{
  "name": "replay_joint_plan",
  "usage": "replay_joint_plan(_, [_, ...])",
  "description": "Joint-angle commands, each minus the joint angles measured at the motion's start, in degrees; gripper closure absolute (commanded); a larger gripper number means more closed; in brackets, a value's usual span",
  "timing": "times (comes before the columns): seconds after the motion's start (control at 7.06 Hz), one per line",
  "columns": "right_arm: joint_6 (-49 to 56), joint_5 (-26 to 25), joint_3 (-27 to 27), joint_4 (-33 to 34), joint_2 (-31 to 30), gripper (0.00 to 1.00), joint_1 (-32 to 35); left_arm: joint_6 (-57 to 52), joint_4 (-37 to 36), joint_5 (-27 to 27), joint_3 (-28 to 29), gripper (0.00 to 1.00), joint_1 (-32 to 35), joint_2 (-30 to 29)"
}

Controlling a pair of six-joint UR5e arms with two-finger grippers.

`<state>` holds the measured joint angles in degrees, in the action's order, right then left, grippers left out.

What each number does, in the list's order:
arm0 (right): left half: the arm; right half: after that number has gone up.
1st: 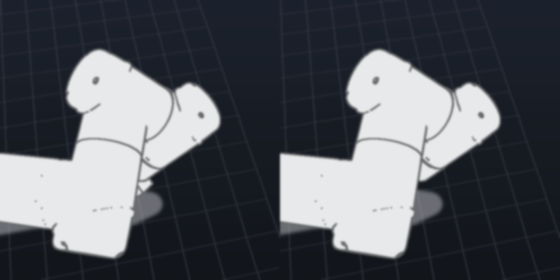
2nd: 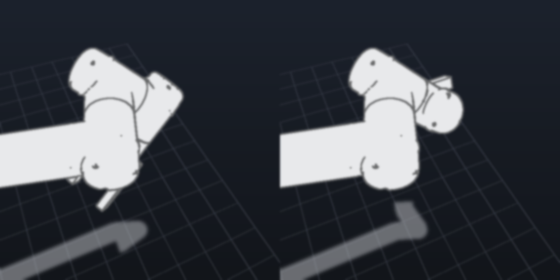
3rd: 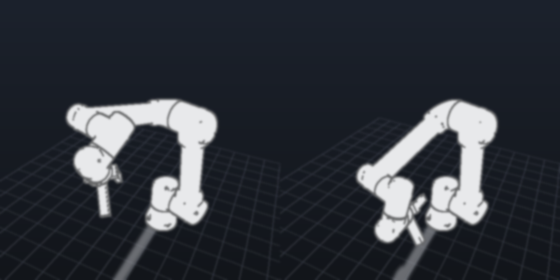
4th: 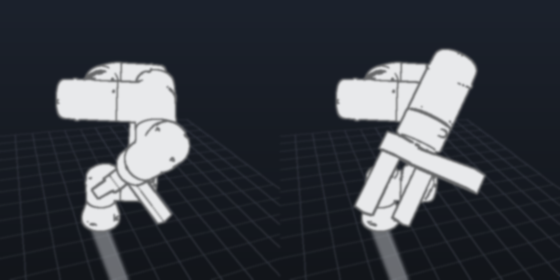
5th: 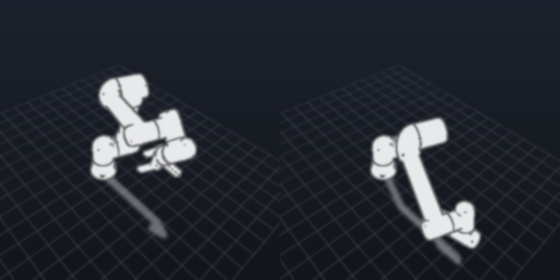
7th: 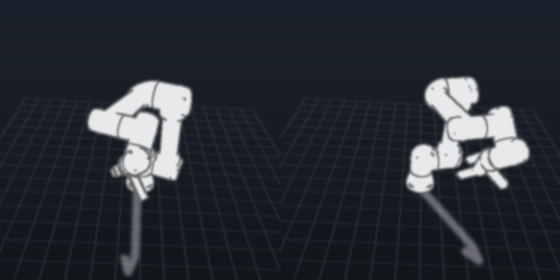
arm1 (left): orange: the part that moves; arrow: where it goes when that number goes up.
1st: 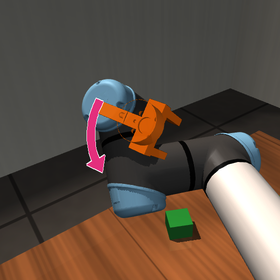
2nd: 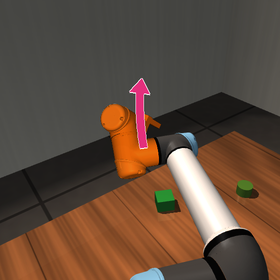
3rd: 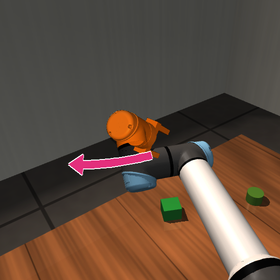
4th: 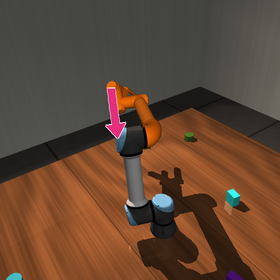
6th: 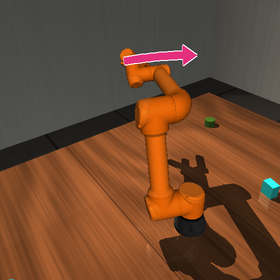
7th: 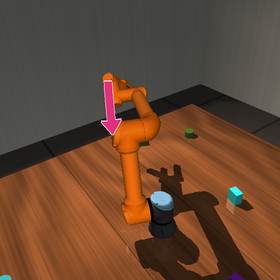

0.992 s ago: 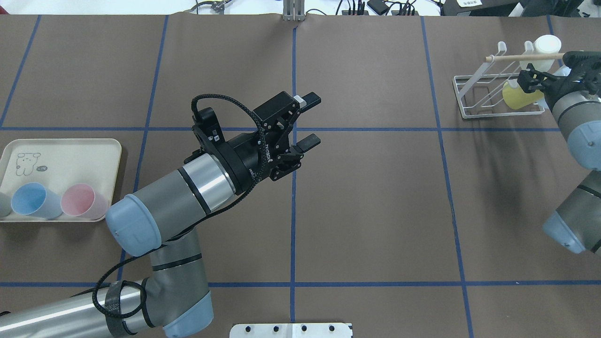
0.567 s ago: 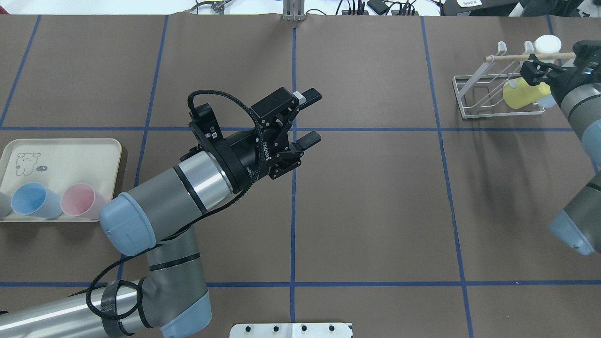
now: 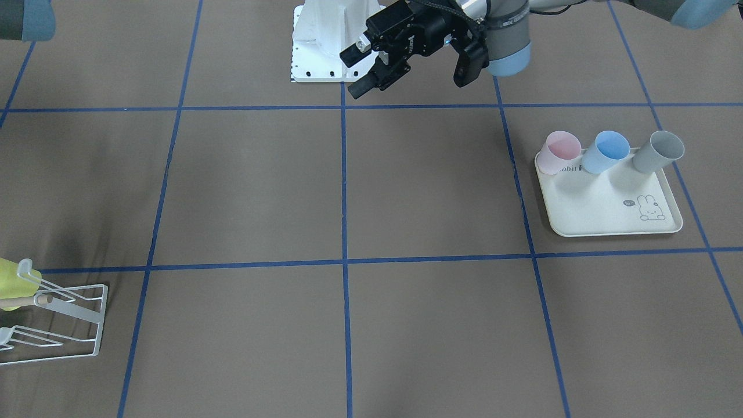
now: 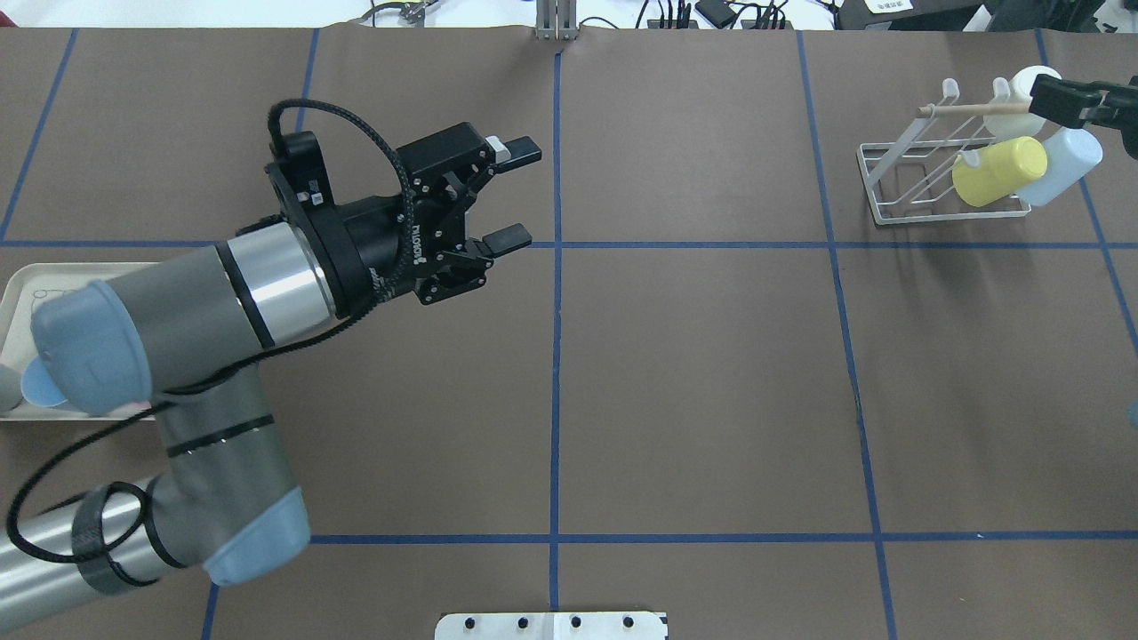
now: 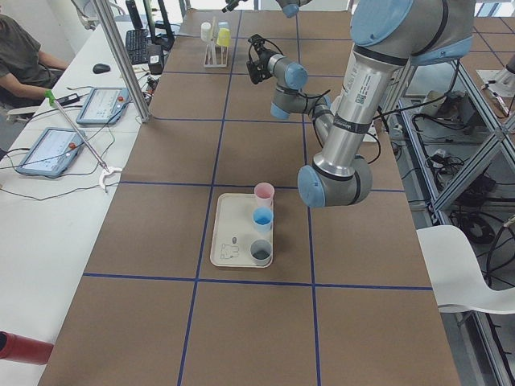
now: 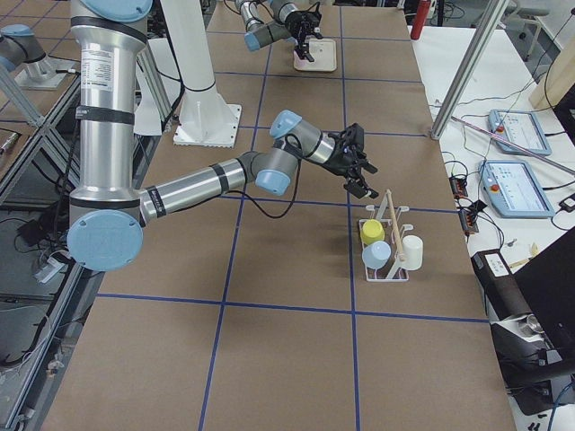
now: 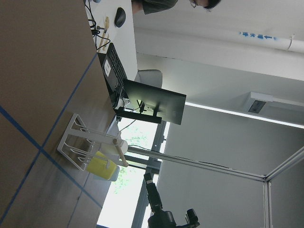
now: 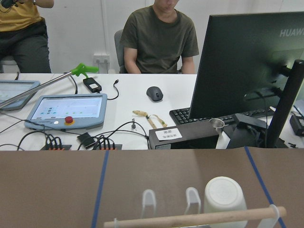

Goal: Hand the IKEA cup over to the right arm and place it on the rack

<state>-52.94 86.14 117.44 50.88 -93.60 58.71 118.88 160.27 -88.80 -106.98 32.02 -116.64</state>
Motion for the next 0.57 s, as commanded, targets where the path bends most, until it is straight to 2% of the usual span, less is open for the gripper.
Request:
replay_joint_plan(0.0, [-1.9,13.2,3.4,2.8,2.7,0.00,0.5,-8.3,-8.8,-19.2,-5.4,0.00,11.8,6.7])
replay_joint_plan(0.28, [-15.4,23.0,2.5,2.9,9.5,0.00,0.4,-20.1,-18.6,-36.2,-7.8,0.00,21.7,11.5])
replay_joint_plan(0.42, [-21.6,26.2,2.4,2.7,12.3,0.00,0.4,-27.5,-22.5,-41.3,-8.1,0.00,25.8,13.4])
